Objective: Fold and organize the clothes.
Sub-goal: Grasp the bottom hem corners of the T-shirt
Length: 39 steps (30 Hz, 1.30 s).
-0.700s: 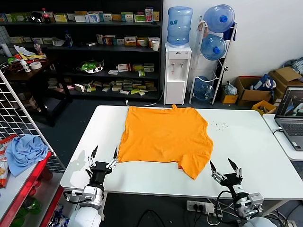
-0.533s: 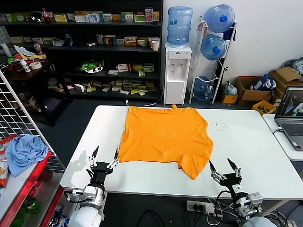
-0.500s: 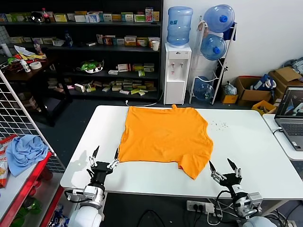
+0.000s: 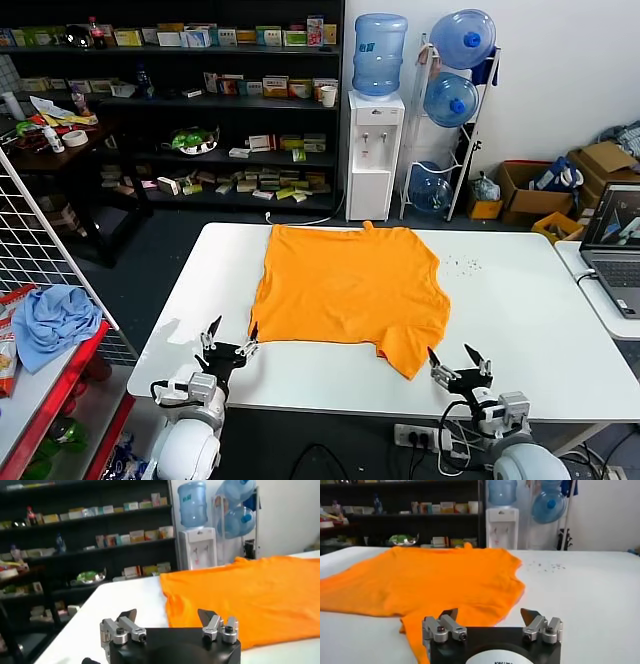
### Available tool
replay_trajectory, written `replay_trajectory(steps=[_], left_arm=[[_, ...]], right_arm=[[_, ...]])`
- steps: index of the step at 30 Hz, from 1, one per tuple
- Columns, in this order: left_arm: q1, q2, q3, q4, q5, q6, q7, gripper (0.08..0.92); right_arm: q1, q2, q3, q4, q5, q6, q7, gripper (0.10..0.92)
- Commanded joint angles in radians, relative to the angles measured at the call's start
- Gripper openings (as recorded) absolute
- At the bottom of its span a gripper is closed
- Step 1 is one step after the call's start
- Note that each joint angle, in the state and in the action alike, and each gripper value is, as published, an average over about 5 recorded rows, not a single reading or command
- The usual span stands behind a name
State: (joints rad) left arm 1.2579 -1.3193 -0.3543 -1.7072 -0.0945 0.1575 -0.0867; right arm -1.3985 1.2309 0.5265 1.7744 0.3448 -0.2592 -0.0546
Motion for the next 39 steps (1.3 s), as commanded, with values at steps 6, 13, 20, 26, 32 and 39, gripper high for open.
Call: replay_trajectory(steps=[6, 13, 20, 26, 32, 39], left_arm=[[-0.118, 0.015, 0.074, 0.114, -0.091, 0.106, -0.012, 0.823], [-0.16, 0.008, 0.084, 0.161, -0.112, 0.11, -0.016, 0.823], [-0.161, 0.009, 0.08, 0.179, -0.117, 0.116, -0.019, 0.823], [-0.147, 0.004, 0.077, 0.184, -0.115, 0.114, -0.017, 0.817], [-0.131, 0.003, 0.076, 0.185, -0.11, 0.107, -0.01, 0.681], [-0.107, 0.007, 0.069, 0.169, -0.108, 0.101, -0.006, 0.473]], right_arm=[[0.049, 0.009, -0.047, -0.039, -0.007, -0.055, 0.028, 0.823], [0.087, 0.023, -0.059, -0.078, -0.019, -0.049, 0.028, 0.823], [0.128, 0.046, -0.078, -0.127, -0.041, -0.038, 0.022, 0.823], [0.14, 0.052, -0.085, -0.143, -0.05, -0.036, 0.02, 0.732], [0.12, 0.051, -0.086, -0.122, -0.064, -0.042, 0.025, 0.558], [0.103, 0.05, -0.085, -0.11, -0.081, -0.052, 0.037, 0.359]])
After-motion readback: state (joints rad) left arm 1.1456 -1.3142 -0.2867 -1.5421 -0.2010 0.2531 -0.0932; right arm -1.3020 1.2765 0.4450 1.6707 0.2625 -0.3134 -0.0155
